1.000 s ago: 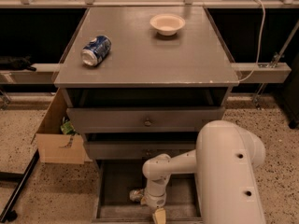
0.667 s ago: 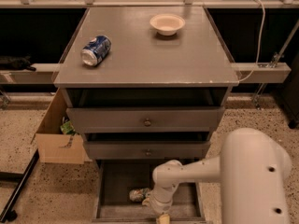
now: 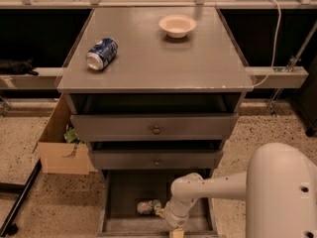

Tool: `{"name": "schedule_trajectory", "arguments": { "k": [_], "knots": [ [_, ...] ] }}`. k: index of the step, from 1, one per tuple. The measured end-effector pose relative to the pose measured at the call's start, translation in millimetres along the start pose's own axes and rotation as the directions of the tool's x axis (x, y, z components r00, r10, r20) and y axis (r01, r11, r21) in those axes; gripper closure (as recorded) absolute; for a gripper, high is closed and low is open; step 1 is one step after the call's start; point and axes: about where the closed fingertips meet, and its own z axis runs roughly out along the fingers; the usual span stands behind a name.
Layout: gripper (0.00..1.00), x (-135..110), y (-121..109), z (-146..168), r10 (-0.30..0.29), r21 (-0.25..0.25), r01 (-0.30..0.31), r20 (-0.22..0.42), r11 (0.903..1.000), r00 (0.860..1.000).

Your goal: Pick 7up can from bottom drawer and place on counter

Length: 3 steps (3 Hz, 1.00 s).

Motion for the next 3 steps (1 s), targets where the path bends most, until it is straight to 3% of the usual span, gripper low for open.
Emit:
{"name": "schedule_trajectory", "arguments": {
  "k": [1, 2, 3],
  "knots": [
    [0.0, -15.7, -14.6, 13.3, -0.028, 0.097, 0.023, 0.054, 0.995, 0.998],
    [0.0, -15.7, -14.6, 13.3, -0.028, 0.097, 0.023, 0.054, 0.9951, 0.998],
    [0.0, -21.7, -28.5, 2.8, -0.011, 0.168, 0.001, 0.058, 0.9858, 0.998]
  ]
}}
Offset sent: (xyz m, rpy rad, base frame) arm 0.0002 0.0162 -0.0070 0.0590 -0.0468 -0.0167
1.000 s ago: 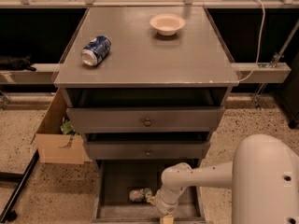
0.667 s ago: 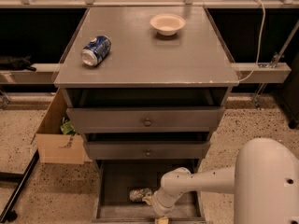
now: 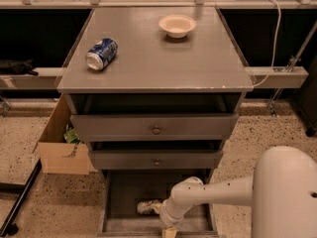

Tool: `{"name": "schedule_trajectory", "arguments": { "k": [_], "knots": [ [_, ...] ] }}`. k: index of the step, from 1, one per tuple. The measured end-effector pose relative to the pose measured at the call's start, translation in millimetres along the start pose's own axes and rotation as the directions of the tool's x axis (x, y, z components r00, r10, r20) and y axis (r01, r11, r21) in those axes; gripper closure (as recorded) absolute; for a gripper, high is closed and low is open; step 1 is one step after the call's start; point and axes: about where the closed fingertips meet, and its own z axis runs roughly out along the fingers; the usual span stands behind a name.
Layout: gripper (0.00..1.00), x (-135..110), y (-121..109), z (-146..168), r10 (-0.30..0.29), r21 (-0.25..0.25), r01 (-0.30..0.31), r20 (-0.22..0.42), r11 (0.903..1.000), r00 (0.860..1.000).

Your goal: Pick 7up can from bottom drawer and place on counter

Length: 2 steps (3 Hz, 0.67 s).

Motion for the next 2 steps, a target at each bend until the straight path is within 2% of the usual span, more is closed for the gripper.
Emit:
{"name": "schedule_trajectory", "arguments": {
  "k": [1, 2],
  "knots": [
    [0.0, -17.1, -35.8, -36.6, 0.013, 0.211, -0.016, 0.014, 0.9773, 1.0],
    [0.0, -27.0, -56.3, -43.5, 0.015, 0.295, -0.028, 0.047, 0.955, 0.999]
  ]
}}
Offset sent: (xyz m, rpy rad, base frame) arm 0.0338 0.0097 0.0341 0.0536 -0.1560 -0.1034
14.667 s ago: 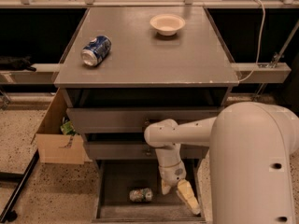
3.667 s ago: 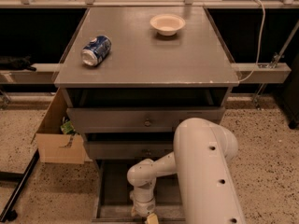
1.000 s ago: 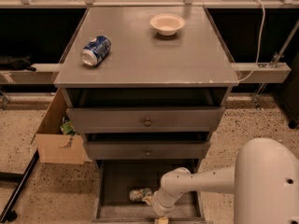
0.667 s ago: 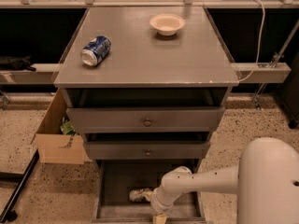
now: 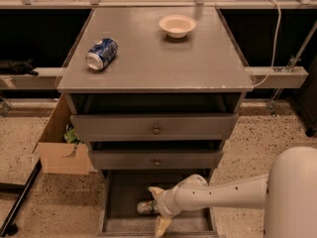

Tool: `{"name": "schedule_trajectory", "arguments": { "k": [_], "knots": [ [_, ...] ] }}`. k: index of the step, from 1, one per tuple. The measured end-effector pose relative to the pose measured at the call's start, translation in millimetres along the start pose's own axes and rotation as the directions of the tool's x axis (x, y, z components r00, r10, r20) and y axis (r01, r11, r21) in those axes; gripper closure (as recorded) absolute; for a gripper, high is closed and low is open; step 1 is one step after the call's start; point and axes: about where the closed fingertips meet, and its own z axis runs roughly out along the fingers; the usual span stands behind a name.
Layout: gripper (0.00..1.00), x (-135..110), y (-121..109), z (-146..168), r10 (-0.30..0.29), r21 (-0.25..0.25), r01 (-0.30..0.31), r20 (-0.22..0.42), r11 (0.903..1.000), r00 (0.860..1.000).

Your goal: Pick 7up can from bottom drawer and place on counter

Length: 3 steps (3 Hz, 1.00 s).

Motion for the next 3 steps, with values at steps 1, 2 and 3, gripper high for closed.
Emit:
{"name": "schedule_trajectory", "arguments": {
  "k": [1, 2, 3],
  "knots": [
    [0.0, 0.0, 0.0, 0.0, 0.0, 0.0, 0.0, 0.0, 1.0, 1.0],
    [0.0, 20.7, -19.1, 45.5, 0.073, -0.004, -0.073, -0.026, 0.9973, 0.997],
    [0.0, 20.1, -13.8, 44.8, 0.064, -0.006, -0.064, -0.03, 0.9979, 0.997]
  ]
}}
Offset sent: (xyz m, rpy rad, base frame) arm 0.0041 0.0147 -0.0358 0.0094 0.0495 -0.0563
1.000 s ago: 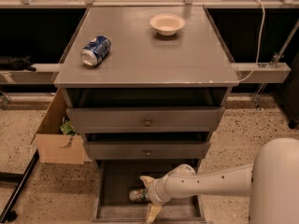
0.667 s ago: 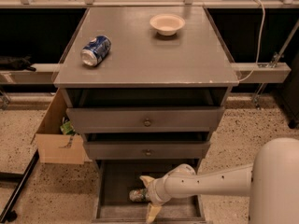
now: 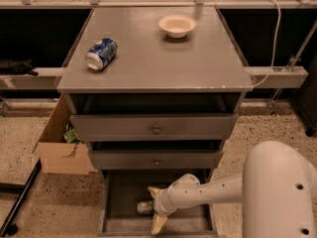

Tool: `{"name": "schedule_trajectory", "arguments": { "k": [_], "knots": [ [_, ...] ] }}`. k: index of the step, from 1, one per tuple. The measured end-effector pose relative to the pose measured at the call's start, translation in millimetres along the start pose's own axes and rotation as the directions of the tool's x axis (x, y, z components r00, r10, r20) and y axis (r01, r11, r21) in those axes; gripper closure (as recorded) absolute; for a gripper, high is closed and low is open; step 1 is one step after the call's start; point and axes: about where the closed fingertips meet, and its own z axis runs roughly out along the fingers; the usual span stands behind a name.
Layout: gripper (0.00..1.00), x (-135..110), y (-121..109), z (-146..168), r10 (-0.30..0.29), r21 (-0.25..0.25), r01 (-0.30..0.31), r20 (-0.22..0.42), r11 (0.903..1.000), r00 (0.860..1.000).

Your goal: Pick 7up can from bottom drawer and place on counter

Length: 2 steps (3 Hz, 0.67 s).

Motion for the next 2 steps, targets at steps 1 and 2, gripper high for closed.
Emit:
{"name": "schedule_trajectory", "arguments": {
  "k": [1, 2],
  "knots": [
    [0.0, -5.3, -24.5, 34.6, 0.032, -0.029, -0.033, -0.037, 0.999, 0.999],
    [0.0, -5.3, -24.5, 34.6, 0.032, -0.029, -0.033, -0.037, 0.999, 0.999]
  ]
}}
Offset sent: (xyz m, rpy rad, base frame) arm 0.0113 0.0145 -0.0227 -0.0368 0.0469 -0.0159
